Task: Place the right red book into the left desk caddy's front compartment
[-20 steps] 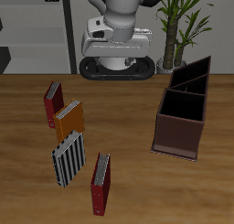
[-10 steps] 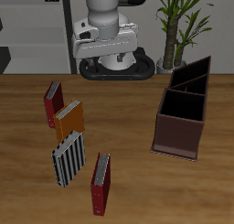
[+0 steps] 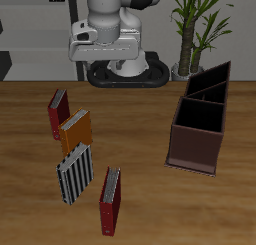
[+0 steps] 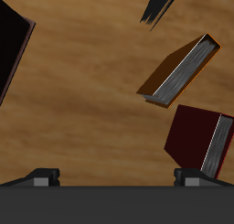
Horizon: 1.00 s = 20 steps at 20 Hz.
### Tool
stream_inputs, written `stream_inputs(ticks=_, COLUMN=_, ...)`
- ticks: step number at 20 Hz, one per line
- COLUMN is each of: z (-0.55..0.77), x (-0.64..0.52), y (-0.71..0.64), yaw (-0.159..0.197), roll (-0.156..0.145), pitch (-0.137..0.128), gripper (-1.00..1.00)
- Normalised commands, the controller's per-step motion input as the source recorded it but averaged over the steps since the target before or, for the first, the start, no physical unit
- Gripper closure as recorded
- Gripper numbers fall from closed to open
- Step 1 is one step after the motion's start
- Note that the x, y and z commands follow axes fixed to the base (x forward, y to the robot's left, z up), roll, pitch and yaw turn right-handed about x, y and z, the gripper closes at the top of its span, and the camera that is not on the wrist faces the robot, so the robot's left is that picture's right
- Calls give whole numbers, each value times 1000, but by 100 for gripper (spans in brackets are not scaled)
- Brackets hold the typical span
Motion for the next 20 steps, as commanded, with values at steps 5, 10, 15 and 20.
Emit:
stream_inputs(ticks=5, z=-99, x=-368, y=-736, yaw=-34, roll=-120, pitch=-47, gripper=-100)
stream_inputs(ticks=10, z=-57, x=-90, y=-224, yaw=5, roll=-38, pitch=-5, gripper=-100)
stream_inputs(ticks=15, z=-9, x=-42, y=-216, yaw=4, roll=-30, pitch=-21, gripper=-100)
stream_inputs(ticks=20, z=-30, x=56, y=-137, yaw=5, roll=-34, pitch=-6, gripper=-100)
